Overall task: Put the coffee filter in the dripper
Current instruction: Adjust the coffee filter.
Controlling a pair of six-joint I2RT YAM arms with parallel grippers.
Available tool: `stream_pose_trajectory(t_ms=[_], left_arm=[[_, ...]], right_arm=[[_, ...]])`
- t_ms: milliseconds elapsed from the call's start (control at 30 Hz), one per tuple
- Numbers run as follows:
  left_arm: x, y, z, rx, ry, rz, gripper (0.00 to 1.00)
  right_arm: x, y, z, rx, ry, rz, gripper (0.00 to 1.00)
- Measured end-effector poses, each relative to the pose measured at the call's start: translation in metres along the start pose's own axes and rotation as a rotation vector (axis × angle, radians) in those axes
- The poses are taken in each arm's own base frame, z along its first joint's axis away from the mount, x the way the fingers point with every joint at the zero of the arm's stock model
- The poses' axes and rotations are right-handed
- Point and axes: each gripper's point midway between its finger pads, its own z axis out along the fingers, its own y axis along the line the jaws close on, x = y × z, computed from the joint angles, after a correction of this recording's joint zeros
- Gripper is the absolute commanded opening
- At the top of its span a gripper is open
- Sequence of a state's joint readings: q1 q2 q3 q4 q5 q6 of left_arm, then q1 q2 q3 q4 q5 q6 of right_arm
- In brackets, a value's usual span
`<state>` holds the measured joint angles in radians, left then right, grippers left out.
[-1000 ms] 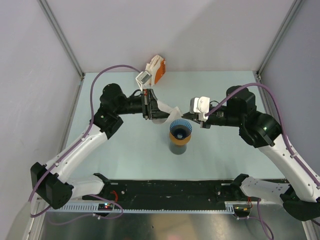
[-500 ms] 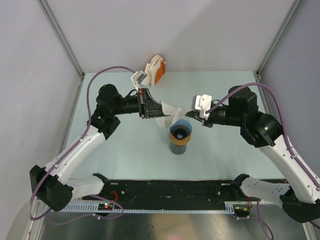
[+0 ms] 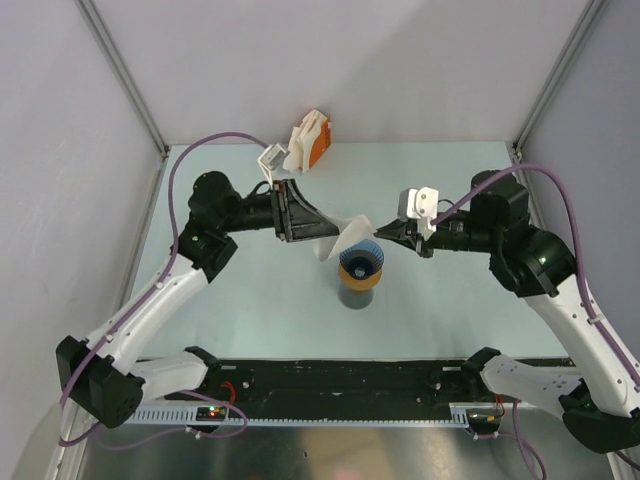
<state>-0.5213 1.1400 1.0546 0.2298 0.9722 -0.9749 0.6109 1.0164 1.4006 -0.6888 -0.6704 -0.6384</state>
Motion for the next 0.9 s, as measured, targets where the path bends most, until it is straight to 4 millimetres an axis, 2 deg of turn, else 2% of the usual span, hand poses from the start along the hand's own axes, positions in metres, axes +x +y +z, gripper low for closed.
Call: stream_pose_trajectory(t_ms=[133,200,333,467,567,800,867,900], left_arm=[[0.001,0.003,0.000,-0.007,0.002,0.017,0.57],[0.001,0.004,0.000,-0.009,0.002,0.025,0.55],[0.002,0.004,0.001,-0.009,0.006,0.040,0.37],[0.008,0.002,0.002,0.002,0.026,0.046,0.08],[0.012,0.000,0.003,0.013,0.043,0.056,0.01],[0.015,-0.008,0.003,0.030,0.050,0.072,0.00],[0.015,-0.010,0.003,0.033,0.050,0.070,0.16],[0.014,-0.011,0.004,0.034,0.049,0.069,0.28]], right_arm=[[-0.008,0.008,-0.002,-0.036,-0.036,0.002,0.00],[-0.010,0.011,-0.003,-0.052,-0.049,0.006,0.00],[-0.013,0.015,-0.002,-0.073,-0.062,0.013,0.00],[-0.012,0.016,-0.002,-0.079,-0.060,0.028,0.00],[-0.007,0.012,0.000,-0.074,-0.048,0.054,0.00],[0.004,0.006,0.005,-0.070,-0.023,0.113,0.00],[0.004,0.005,0.006,-0.070,-0.022,0.114,0.00],[0.004,0.006,0.006,-0.072,-0.023,0.113,0.00]])
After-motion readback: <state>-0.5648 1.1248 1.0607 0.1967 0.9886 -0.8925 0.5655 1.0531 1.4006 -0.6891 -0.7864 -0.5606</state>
